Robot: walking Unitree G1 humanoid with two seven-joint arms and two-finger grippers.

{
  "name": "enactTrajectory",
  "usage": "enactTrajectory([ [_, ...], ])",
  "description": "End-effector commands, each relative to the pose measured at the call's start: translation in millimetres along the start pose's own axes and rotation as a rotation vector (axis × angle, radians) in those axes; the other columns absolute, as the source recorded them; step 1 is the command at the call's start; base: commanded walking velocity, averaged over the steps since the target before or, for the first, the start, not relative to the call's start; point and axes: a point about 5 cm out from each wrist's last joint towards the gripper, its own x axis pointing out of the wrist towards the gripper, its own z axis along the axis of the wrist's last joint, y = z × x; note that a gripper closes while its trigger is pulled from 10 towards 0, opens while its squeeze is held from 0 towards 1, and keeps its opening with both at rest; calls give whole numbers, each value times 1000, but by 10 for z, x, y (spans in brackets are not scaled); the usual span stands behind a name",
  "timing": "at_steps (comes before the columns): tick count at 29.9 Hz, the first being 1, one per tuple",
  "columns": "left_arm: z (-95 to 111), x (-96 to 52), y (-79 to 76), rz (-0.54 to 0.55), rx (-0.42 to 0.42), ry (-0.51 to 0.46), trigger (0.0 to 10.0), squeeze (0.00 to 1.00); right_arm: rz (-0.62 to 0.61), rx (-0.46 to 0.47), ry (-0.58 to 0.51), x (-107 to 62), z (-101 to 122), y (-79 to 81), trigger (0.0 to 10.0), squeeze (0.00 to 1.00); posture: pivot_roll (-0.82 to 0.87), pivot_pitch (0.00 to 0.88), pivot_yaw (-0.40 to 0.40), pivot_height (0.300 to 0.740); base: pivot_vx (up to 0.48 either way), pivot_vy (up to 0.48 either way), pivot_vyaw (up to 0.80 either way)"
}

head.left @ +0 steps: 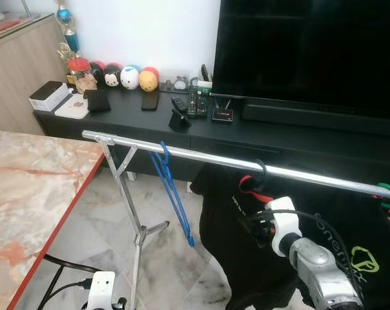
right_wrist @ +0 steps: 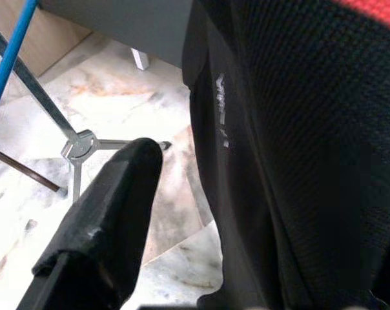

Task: Hang hanger

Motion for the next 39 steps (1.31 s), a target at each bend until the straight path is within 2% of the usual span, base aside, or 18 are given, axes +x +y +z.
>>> enactTrajectory([
  [1,-11,-1,-5,2,-2,5,10000,0,-27,-4,-21,34,38,-27,10000,0,-28,0,-13,740,0,0,0],
  [2,-11,-1,-5,2,-1,5,10000,0,-31,1,-30,41,48,-31,9020,0,-27,0,-13,740,0,0,0],
  [3,-12,-2,-5,3,-1,5,10000,0,-33,5,-35,46,56,-33,9020,0,-27,0,-13,740,0,0,0],
  [4,-10,-2,-7,2,0,3,10000,0,-28,12,-48,54,71,-28,0,0,-26,0,-13,740,0,0,0],
  [10,-1,-1,-6,3,-2,-3,10000,0,-25,2,-91,104,120,-25,0,0,-24,0,-12,740,0,0,0],
  [39,34,6,-28,-3,3,-15,10000,0,-32,18,-151,145,153,5,0,0,-23,11,-10,740,0,0,0],
])
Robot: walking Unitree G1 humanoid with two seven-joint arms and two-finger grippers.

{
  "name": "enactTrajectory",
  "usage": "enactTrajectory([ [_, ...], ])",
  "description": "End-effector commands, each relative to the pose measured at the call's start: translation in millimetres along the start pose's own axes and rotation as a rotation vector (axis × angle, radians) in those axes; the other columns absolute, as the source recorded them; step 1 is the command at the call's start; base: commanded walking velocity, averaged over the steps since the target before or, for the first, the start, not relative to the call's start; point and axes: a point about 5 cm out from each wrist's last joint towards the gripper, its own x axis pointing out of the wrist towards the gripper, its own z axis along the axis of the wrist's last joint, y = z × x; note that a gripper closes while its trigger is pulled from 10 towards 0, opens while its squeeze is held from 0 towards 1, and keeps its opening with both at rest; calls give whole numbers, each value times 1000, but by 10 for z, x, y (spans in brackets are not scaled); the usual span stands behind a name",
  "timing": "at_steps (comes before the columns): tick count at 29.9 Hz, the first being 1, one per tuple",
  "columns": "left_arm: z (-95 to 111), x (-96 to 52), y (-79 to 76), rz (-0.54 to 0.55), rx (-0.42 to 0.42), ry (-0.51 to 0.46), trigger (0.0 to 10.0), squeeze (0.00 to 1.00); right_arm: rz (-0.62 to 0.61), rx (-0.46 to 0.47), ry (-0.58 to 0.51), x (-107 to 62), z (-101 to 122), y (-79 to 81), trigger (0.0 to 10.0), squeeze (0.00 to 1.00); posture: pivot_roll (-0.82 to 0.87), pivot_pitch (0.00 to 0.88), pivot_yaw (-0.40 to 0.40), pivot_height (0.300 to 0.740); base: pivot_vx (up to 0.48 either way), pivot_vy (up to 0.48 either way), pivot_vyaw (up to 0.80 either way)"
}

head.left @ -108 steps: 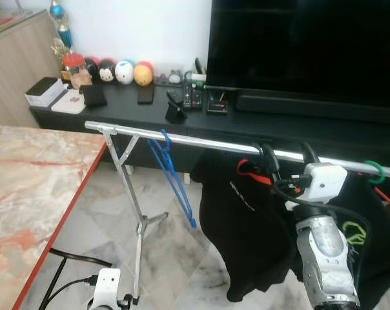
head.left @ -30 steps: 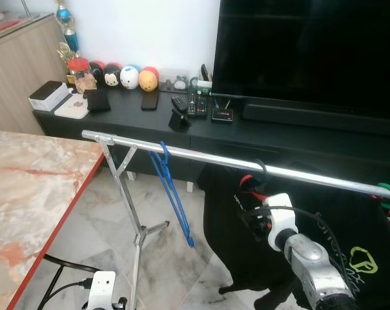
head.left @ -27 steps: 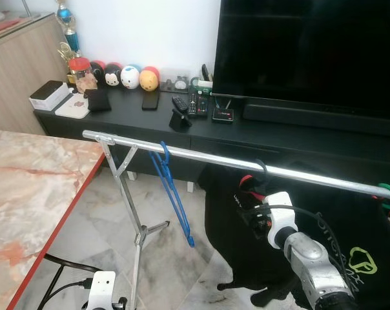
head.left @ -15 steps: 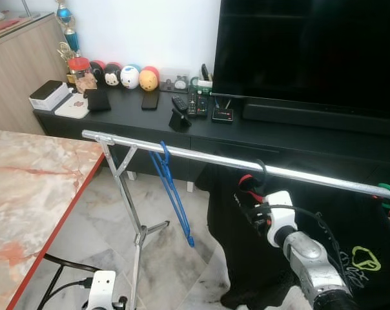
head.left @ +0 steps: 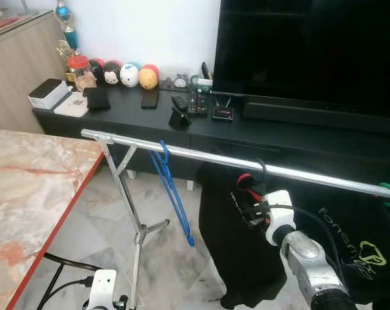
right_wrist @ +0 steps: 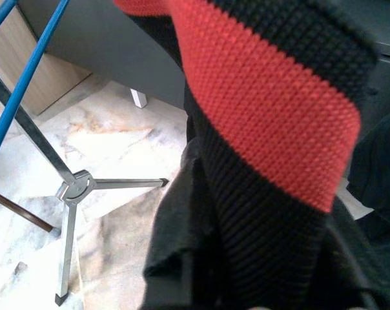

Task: Hang hanger

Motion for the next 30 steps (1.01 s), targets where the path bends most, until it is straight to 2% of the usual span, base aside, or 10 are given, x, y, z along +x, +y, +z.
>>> enactTrajectory([
  [1,-1,0,-17,0,0,-2,10000,0,-8,10,-19,21,34,-1,0,0,-22,11,-11,740,0,0,0],
  [12,-13,-3,-26,-2,2,0,10000,0,-45,18,-63,6,63,2,0,0,-19,12,-12,740,0,0,0],
  [17,-7,-2,-26,-2,2,-2,10000,0,-120,30,-142,-65,122,-33,0,0,-23,13,-9,740,0,0,0],
  [24,6,1,-52,-14,14,-5,10000,0,-195,60,-298,-235,209,13,0,0,-27,14,-9,740,0,0,0],
  [28,9,2,-58,-17,19,-5,10000,0,-219,61,-337,-330,208,69,0,0,-30,14,-9,740,0,0,0],
  [30,4,1,-60,-18,19,-3,10000,0,-218,59,-324,-360,161,99,0,0,-31,14,-9,740,0,0,0],
])
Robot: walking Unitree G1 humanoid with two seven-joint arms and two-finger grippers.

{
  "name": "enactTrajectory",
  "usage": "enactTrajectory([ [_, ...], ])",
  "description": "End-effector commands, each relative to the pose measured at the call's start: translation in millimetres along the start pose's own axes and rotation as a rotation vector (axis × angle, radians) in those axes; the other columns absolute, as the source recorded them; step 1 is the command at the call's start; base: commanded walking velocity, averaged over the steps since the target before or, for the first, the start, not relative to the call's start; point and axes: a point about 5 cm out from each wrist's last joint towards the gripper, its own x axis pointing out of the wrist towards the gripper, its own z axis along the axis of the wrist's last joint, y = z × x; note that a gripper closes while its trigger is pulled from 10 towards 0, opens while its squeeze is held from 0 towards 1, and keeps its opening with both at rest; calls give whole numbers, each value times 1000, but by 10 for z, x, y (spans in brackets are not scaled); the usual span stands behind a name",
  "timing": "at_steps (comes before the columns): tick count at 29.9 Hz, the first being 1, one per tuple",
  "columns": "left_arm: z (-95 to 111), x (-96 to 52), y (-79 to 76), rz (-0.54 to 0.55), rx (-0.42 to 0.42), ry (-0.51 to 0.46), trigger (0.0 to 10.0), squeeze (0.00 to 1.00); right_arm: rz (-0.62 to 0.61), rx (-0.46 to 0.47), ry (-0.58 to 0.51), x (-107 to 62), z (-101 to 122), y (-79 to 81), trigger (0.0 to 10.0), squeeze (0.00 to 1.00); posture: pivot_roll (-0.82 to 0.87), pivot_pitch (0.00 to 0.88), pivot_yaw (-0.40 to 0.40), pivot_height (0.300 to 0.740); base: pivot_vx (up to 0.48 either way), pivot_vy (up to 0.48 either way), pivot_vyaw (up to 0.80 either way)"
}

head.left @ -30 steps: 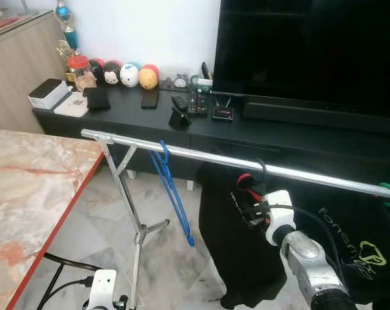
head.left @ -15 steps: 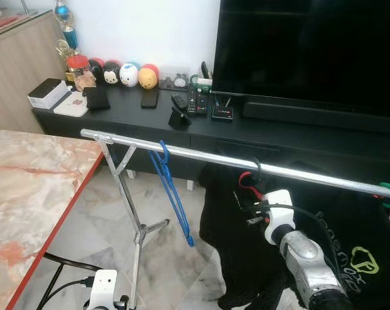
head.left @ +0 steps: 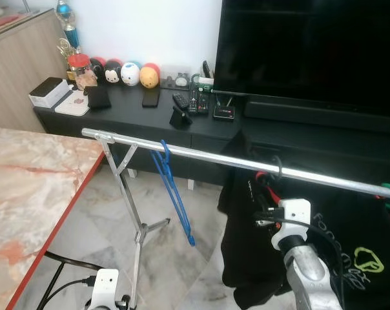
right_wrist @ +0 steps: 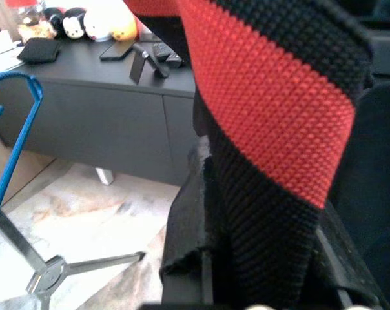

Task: Hang hanger

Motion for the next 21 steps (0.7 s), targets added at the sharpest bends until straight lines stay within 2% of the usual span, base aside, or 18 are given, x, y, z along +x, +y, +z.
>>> enactTrajectory([
  [1,-13,-2,-11,-5,14,4,10000,0,-12,-13,-50,-8,88,1,0,0,-32,12,-9,740,0,0,0],
  [2,-17,-3,-11,-5,14,6,10000,0,-24,-10,-36,-50,50,0,0,0,-32,12,-9,740,0,0,0],
  [3,-23,-4,-11,-6,15,9,10000,0,-50,-8,16,-178,-71,-3,10000,0,-34,12,-8,740,0,0,0],
  [5,-24,-4,-12,-6,15,9,10000,0,-58,-12,28,-218,-101,-5,10000,0,-36,10,-8,740,0,0,0],
  [7,-23,-4,-12,-7,15,9,10000,0,-64,-30,50,-359,-185,-3,10000,0,-37,10,-5,740,0,0,0],
  [12,-20,-3,-11,-11,22,7,10000,0,-80,-18,82,-481,-265,-5,10000,0,-47,11,-1,740,0,0,0],
  [16,-14,-3,-15,-10,21,1,10000,0,-120,-5,97,-461,-313,-35,10000,0,-43,7,0,740,0,0,0],
  [21,-17,-3,-11,-8,24,4,10000,0,-140,14,89,-359,-299,-47,10000,0,-37,4,-4,740,0,0,0],
])
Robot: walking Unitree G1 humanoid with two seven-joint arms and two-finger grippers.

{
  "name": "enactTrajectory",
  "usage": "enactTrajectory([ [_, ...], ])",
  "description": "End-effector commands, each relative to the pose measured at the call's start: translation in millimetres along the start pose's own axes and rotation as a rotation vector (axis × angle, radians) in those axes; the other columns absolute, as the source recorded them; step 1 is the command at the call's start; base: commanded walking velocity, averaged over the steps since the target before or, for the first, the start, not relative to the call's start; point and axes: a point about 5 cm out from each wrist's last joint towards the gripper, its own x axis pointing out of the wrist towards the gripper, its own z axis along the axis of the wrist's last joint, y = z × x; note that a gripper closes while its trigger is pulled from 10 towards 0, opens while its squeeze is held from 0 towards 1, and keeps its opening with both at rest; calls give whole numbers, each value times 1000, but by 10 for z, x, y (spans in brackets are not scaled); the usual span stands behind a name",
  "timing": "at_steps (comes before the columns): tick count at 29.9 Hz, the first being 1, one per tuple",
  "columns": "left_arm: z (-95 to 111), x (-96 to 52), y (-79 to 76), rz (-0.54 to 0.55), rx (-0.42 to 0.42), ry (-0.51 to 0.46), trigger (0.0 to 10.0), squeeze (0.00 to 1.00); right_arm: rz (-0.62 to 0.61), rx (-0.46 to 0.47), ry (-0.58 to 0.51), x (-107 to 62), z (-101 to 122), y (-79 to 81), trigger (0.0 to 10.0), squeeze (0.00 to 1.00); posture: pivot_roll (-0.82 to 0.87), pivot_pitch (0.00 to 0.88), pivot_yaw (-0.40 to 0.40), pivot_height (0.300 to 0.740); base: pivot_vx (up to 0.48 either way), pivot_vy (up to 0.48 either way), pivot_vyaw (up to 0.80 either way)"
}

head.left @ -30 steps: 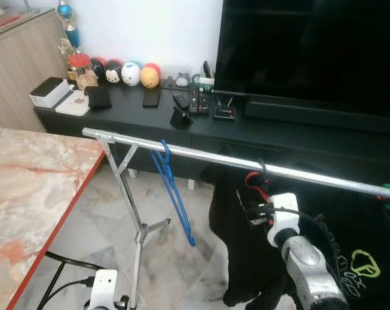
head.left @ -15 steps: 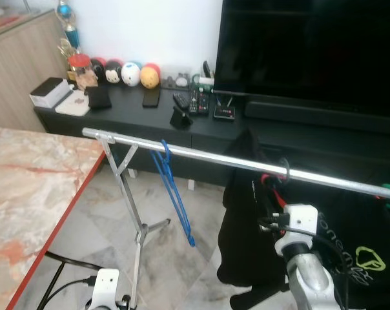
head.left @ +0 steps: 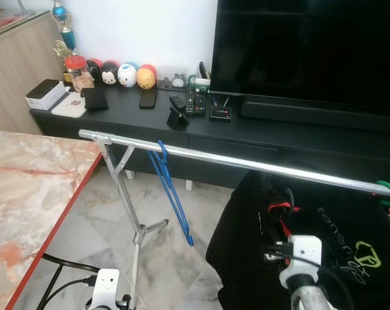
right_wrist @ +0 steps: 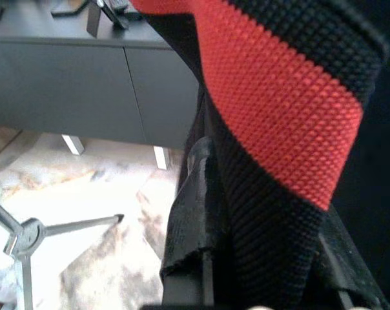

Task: Hang hanger

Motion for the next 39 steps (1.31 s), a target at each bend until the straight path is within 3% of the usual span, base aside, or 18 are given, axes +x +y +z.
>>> enactTrajectory([
  [1,-21,-3,-1,-3,10,9,10000,0,-39,22,-34,58,49,-45,10000,0,-36,5,-6,740,0,0,0],
  [12,-37,-7,16,-6,17,14,10000,0,-71,38,-47,102,59,-77,10000,0,-37,0,4,740,0,0,0],
  [30,-73,-17,42,-13,27,21,10000,0,-71,37,-65,129,76,-42,10000,0,-36,0,22,740,-289,0,0],
  [39,-103,-23,38,-10,24,32,10000,0,-86,36,-77,180,112,-100,10000,0,-37,0,18,740,-339,0,0],
])
